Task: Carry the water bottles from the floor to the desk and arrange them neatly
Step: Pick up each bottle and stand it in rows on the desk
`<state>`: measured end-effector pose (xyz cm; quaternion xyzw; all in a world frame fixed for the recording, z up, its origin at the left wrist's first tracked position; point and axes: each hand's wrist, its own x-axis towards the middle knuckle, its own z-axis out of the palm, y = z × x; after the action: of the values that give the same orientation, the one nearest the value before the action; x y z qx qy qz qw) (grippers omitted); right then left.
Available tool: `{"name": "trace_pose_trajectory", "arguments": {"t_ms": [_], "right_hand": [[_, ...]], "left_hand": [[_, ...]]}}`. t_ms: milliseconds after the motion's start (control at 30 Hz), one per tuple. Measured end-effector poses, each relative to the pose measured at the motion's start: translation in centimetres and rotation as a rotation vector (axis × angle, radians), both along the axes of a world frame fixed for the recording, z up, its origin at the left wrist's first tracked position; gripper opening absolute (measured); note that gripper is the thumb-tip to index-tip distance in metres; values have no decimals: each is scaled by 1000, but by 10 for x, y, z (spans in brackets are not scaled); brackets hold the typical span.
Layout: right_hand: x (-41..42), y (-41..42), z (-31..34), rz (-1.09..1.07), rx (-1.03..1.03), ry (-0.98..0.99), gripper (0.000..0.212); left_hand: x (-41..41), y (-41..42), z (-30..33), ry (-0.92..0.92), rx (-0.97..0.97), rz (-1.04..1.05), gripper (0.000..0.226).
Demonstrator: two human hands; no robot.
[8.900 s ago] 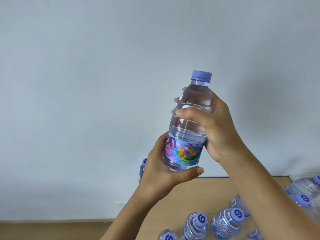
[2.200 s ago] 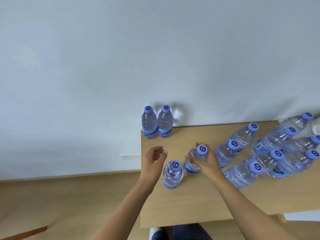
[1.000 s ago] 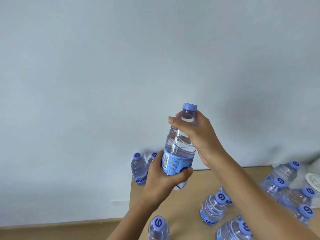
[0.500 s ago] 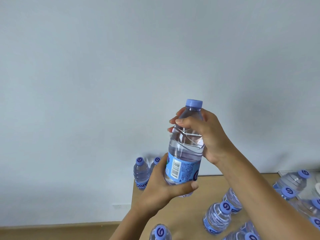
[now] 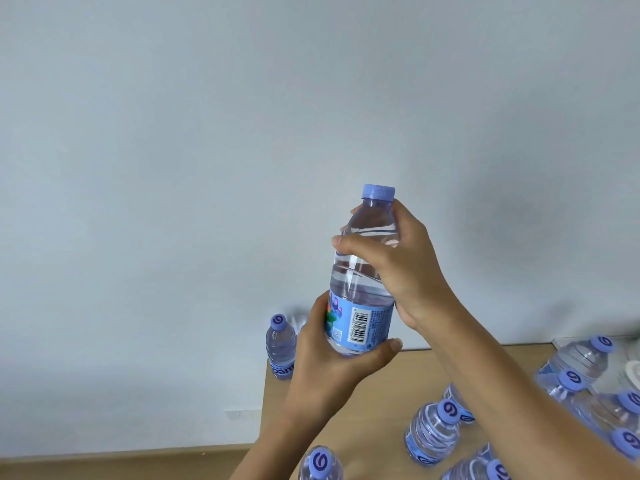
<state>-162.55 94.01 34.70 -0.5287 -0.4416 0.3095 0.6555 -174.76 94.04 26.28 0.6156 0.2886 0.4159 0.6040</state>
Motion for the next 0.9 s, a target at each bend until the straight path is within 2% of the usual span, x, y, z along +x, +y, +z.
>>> {"name": "trace_pose_trajectory", "arguments": {"t_ms": [167,367,467,567,633,767,900], "right_hand": [[6,1,7,119,25,73,25],[13,2,14,305,51,156,37],[8,0,15,217,50,86,32],[-2,-3,15,58,56,-16,38],[-8,-4,13,14,51,-1,38],[-9,-3,13,11,46,31,29],[-2,-1,18,117,63,91,29]], "left_hand": [[-6,5,5,27,-49,-119,57],[-15,8,10,-30,-80,-214,56],[-13,4,12,-35,-58,-140,50],[-9,1,12,-27,2,-19,51],[-8,0,12,-25,25,14,53],[-10,-1,11,-36,15,-17,56],[-13,0,15,-69,-41,-97,72]]}}
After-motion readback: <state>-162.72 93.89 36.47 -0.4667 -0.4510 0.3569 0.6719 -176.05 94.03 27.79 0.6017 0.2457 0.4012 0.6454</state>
